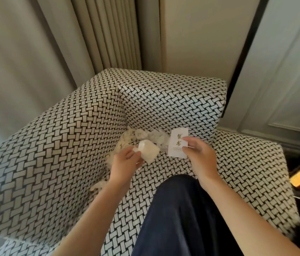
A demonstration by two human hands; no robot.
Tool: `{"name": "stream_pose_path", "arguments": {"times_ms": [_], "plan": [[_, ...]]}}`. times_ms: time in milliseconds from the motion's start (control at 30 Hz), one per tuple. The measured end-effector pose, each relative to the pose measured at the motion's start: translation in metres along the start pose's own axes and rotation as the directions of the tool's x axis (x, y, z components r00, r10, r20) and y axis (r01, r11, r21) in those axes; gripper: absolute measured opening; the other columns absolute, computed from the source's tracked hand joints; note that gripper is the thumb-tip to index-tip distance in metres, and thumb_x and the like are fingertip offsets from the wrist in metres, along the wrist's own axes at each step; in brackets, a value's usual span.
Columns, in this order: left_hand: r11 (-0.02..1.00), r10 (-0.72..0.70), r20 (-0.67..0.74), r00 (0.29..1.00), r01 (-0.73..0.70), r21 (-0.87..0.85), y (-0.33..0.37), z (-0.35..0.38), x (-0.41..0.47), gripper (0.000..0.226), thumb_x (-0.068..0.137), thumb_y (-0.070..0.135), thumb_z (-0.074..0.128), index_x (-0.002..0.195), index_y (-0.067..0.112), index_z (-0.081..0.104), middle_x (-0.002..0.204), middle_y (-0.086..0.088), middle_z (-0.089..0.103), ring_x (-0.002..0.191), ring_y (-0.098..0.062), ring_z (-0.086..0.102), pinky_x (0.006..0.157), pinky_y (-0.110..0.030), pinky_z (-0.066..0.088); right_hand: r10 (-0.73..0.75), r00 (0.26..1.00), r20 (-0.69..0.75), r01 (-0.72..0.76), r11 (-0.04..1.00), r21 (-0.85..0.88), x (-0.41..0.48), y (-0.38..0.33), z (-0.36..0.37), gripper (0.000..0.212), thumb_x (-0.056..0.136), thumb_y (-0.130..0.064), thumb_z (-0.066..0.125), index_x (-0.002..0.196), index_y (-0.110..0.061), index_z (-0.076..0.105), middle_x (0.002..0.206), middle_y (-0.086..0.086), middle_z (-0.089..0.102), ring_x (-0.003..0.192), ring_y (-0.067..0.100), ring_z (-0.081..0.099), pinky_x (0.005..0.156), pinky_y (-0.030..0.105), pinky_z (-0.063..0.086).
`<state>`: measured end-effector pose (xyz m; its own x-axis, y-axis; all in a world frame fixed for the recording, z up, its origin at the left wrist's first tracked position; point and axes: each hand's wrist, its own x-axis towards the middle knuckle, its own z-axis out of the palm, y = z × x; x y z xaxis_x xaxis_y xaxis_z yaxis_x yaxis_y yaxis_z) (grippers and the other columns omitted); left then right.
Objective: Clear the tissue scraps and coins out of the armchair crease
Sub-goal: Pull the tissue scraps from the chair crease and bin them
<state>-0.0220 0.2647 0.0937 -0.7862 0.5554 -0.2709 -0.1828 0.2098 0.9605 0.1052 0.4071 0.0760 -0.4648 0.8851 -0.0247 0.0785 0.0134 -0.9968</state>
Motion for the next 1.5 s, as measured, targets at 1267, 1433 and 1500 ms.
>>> {"name": "stream_pose_path", "arguments": {"times_ms": [1267,1433,1500], "plan": [[0.876,-0.481,0.681,0.552,0.330,0.352,-0.059,0.362,-0.072,0.045,0.098,0.025,0.046,0.142,0.018,0.038,0.142,-0.004,0.045,0.123,-0.023,0.050,0.104,-0.040,0.039,0.705,0.615,-0.353,-0.411,0.669,0.620,-0.059,0.100,-0.350,0.050,0.093,-0.023,0.055,0.141,-0.024,0.039,0.146,0.009,0.040,0.135,0.027,0.037,0.102,0.042,0.037],[0.895,-0.446,0.677,0.585,0.319,0.313,-0.048,0.340,-0.066,0.046,0.097,0.026,0.048,0.141,0.019,0.038,0.140,-0.005,0.046,0.121,-0.023,0.051,0.106,-0.043,0.039,0.644,0.682,-0.347,-0.387,0.720,0.576,-0.057,0.080,-0.341,0.040,0.097,-0.018,0.048,0.136,-0.009,0.044,0.135,0.014,0.052,0.121,0.030,0.051,0.099,0.039,0.042],[0.905,-0.422,0.681,0.598,0.317,0.283,-0.041,0.328,-0.062,0.045,0.097,0.027,0.049,0.140,0.019,0.040,0.139,-0.004,0.048,0.119,-0.022,0.052,0.105,-0.042,0.040,0.593,0.730,-0.340,-0.353,0.752,0.556,-0.056,0.068,-0.334,0.036,0.098,-0.017,0.044,0.133,-0.007,0.048,0.130,0.014,0.057,0.114,0.028,0.056,0.098,0.038,0.043]]}}
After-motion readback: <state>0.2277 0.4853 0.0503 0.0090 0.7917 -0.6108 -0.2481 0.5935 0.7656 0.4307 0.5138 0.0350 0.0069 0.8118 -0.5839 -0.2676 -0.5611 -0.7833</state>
